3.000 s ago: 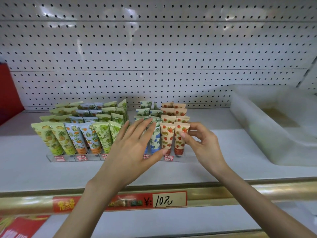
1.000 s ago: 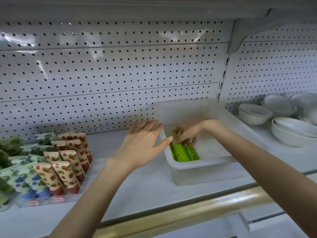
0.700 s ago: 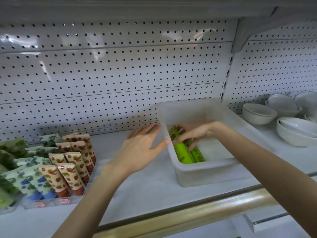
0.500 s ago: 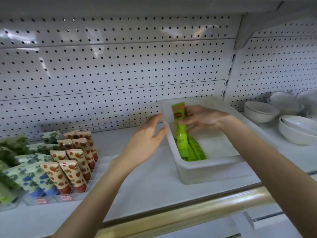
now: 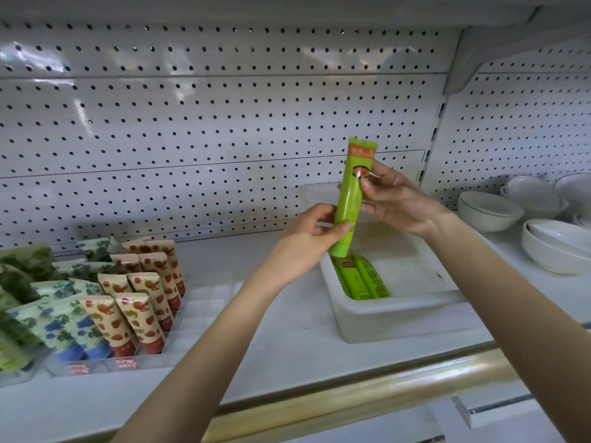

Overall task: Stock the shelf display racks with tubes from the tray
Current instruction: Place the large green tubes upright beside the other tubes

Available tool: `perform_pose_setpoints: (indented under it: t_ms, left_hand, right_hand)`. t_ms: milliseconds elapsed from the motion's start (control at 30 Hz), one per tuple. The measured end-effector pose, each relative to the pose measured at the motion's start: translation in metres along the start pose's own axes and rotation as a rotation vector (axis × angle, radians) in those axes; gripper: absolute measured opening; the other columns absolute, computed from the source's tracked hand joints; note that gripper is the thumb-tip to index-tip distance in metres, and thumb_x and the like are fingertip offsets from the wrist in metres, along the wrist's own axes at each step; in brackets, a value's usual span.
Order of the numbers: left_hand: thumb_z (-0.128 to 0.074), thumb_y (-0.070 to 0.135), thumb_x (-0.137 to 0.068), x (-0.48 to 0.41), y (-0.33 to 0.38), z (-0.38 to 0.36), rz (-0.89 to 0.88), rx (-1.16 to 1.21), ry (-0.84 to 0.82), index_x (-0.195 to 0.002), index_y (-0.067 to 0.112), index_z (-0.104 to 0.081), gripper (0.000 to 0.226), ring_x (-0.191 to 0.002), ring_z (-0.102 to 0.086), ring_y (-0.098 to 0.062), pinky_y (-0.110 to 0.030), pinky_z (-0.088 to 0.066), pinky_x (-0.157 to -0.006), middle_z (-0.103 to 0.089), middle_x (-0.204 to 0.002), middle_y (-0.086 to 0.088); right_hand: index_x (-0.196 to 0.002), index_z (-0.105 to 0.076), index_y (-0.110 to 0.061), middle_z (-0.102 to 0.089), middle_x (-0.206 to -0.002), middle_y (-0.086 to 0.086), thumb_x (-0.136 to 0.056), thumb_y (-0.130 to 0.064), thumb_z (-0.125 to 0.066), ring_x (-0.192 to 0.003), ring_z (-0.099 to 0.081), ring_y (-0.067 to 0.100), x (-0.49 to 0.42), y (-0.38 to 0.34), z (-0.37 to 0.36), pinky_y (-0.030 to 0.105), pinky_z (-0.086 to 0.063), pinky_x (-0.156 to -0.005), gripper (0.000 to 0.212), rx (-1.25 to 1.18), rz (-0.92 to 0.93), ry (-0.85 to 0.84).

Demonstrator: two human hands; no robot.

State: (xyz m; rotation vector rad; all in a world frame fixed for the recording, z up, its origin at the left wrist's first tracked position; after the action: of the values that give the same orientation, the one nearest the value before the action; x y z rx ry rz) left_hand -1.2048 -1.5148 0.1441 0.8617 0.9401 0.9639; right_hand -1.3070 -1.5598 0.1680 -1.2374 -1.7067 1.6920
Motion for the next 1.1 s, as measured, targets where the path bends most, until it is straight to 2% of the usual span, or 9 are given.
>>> perform_pose_setpoints:
  t_ms: [133,333,467,567,633,700,800,867,1100]
  left_hand:
    - [-0.065,0.024,-0.086,-0.003,0.002,0.0,-0.007,-0.054,0.021,-0.107,0.012,-0.061,0.024,-0.077,-0.063,-0.01,-0.023,-0.051,-0.073,-0.063,-0.096,0.003]
    - [-0.066,0.031,-0.084,-0.001,0.006,0.0,0.0,-0.083,0.025,-0.102,0.018,-0.06,0.022,-0.078,-0.063,-0.012,-0.028,-0.054,-0.075,-0.063,-0.09,0.005]
    - [-0.068,0.034,-0.083,0.003,0.01,0.001,-0.006,-0.059,0.023,-0.099,0.017,-0.062,0.024,-0.086,-0.065,-0.02,-0.042,-0.055,-0.081,-0.067,-0.092,-0.001]
    - [-0.069,0.031,-0.082,0.008,0.013,0.007,-0.024,0.025,0.024,-0.092,0.022,-0.062,0.015,-0.083,-0.066,-0.018,-0.04,-0.056,-0.078,-0.066,-0.089,0.002]
    - [-0.066,0.024,-0.084,0.011,0.015,0.016,-0.042,0.109,0.037,-0.09,0.025,-0.06,0.009,-0.079,-0.066,-0.014,-0.033,-0.057,-0.074,-0.065,-0.087,0.003]
    - [-0.066,0.02,-0.084,0.014,0.016,0.025,-0.051,0.171,0.056,-0.093,0.028,-0.057,0.015,-0.075,-0.065,-0.012,-0.029,-0.058,-0.07,-0.065,-0.088,-0.001]
    - [-0.066,0.017,-0.084,0.018,0.011,0.039,-0.045,0.205,0.097,-0.101,0.03,-0.055,0.024,-0.077,-0.064,-0.014,-0.027,-0.058,-0.067,-0.065,-0.095,-0.01]
    - [-0.065,0.017,-0.084,0.022,0.002,0.046,-0.03,0.202,0.122,-0.105,0.027,-0.055,0.026,-0.078,-0.064,-0.013,-0.022,-0.055,-0.064,-0.065,-0.095,-0.01]
    - [-0.064,0.014,-0.084,0.036,-0.027,0.062,0.037,0.205,0.192,-0.111,0.019,-0.055,0.029,-0.073,-0.065,-0.002,-0.015,-0.052,-0.063,-0.064,-0.092,0.0]
  right_hand:
    - [-0.096,-0.074,-0.025,-0.072,-0.089,-0.004,-0.05,-0.029,-0.091,-0.094,-0.069,0.014,0.0,-0.004,-0.001,0.027,-0.056,-0.077,0.049,-0.053,0.034,-0.016]
    - [-0.094,-0.074,-0.025,-0.072,-0.09,-0.003,-0.051,-0.031,-0.09,-0.094,-0.069,0.013,-0.001,-0.001,-0.005,0.025,-0.056,-0.075,0.046,-0.043,0.01,-0.032]
    - [-0.093,-0.073,-0.023,-0.071,-0.092,-0.002,-0.052,-0.037,-0.089,-0.091,-0.068,0.014,0.0,0.003,-0.008,0.026,-0.056,-0.073,0.046,-0.049,-0.026,-0.034]
    - [-0.104,-0.067,-0.02,-0.066,-0.101,-0.002,-0.071,-0.052,-0.068,-0.098,-0.063,0.015,-0.001,0.003,0.003,0.028,-0.055,-0.078,0.046,-0.067,-0.061,0.055]
    - [-0.115,-0.058,-0.015,-0.063,-0.11,0.0,-0.088,-0.046,-0.051,-0.106,-0.06,0.018,-0.001,0.014,0.025,0.031,-0.055,-0.08,0.042,0.075,-0.143,0.224]
    - [-0.114,-0.054,-0.013,-0.061,-0.112,0.002,-0.095,-0.028,-0.051,-0.105,-0.059,0.021,0.006,0.037,0.047,0.033,-0.054,-0.073,0.024,0.457,-0.331,0.351]
    - [-0.11,-0.05,-0.008,-0.058,-0.113,0.011,-0.093,-0.025,-0.056,-0.096,-0.059,0.021,0.032,0.091,0.061,0.033,-0.055,-0.064,0.025,1.141,-0.861,0.115]
    - [-0.107,-0.051,-0.003,-0.057,-0.108,0.012,-0.091,-0.032,-0.059,-0.095,-0.06,0.021,0.054,0.109,0.061,0.033,-0.055,-0.066,0.033,1.136,-1.079,0.012]
    - [-0.114,-0.052,-0.003,-0.062,-0.104,0.012,-0.093,-0.012,-0.056,-0.092,-0.064,0.025,0.057,0.115,0.046,0.034,-0.058,-0.071,0.023,0.9,-1.044,-0.067]
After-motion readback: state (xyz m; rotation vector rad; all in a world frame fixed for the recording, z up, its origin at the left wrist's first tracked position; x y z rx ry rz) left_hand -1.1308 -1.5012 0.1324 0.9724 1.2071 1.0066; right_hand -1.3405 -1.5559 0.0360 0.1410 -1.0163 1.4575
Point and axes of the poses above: each hand's wrist, its own x-axis away from the middle knuckle, its own z-axis out of the back of the hand, y = z × x, the point moved 10 cm from there along -x, towards the middle knuckle
